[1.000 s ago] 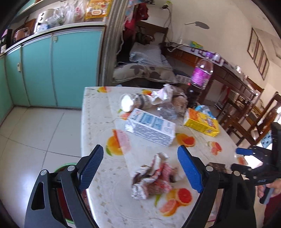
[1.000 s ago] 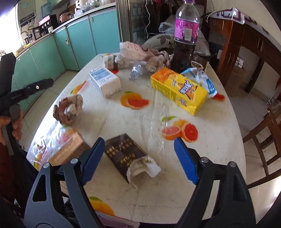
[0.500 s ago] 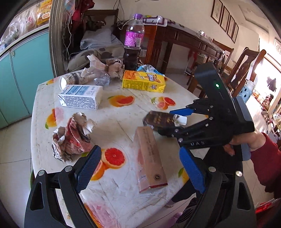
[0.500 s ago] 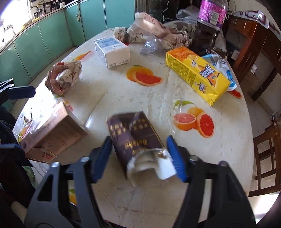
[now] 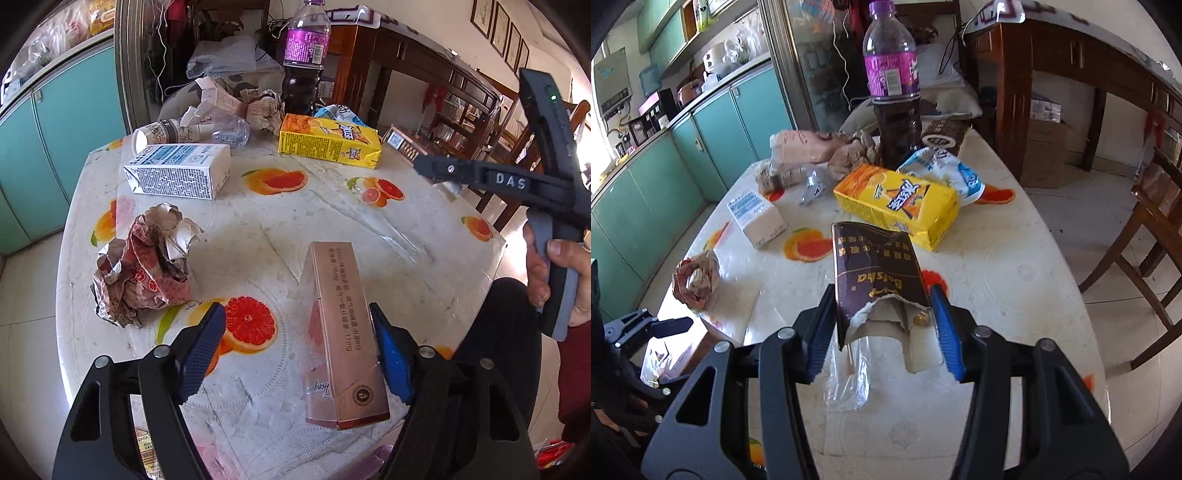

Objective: Collect trash
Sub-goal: 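Grasp the copper cigarette box upright with the left gripper, then carry the copper box over the bin with the left while the right carries the brown bag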

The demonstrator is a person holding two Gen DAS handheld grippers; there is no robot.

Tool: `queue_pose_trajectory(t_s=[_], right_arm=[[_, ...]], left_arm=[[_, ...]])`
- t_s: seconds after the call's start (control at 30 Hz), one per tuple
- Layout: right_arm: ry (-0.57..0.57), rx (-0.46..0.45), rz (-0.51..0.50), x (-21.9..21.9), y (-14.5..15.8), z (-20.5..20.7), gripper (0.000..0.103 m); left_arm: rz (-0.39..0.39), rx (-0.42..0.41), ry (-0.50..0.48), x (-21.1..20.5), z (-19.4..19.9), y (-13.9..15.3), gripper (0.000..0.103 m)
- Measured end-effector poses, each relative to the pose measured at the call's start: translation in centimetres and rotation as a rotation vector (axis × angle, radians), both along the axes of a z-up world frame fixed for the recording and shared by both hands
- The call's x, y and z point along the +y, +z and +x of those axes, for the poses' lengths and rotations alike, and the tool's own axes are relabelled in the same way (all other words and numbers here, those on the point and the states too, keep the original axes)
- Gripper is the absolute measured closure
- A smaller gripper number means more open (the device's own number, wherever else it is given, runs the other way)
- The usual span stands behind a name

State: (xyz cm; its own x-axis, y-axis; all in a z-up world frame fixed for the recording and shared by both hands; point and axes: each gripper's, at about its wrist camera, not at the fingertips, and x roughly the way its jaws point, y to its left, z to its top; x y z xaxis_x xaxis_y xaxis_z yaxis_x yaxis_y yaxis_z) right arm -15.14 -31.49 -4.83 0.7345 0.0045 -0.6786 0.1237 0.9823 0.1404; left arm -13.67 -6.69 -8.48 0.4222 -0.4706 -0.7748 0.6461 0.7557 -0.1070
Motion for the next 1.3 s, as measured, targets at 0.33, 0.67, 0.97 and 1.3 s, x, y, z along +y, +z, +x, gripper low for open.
queue_pose_trajectory(t_s=[0.33,0.67,0.97,1.3], right_arm=[[0.063,-0.028,-0.011,3.8,0.0,0.6,0.054],[0.060,-0.137,-0.034,7.3,2.0,1.9,0.054],[0.104,-0.173,-0.017,10.4,3.0,4.3,0.053],[0.187,-0.197,-0.059,14.9,4.0,6.3,0.053]], left_arm=[[-0.066,-0.046,0.014,0.4,0.5,1.4,0.084],[-0.132,-0.235,0.125,4.0,2.6,5.9,0.084],[-0.129,-0.347,0.369,10.2,5.8,8.1,0.084],[-0.128,-0.290,0.527,14.5,8.7,6.7,0.083]])
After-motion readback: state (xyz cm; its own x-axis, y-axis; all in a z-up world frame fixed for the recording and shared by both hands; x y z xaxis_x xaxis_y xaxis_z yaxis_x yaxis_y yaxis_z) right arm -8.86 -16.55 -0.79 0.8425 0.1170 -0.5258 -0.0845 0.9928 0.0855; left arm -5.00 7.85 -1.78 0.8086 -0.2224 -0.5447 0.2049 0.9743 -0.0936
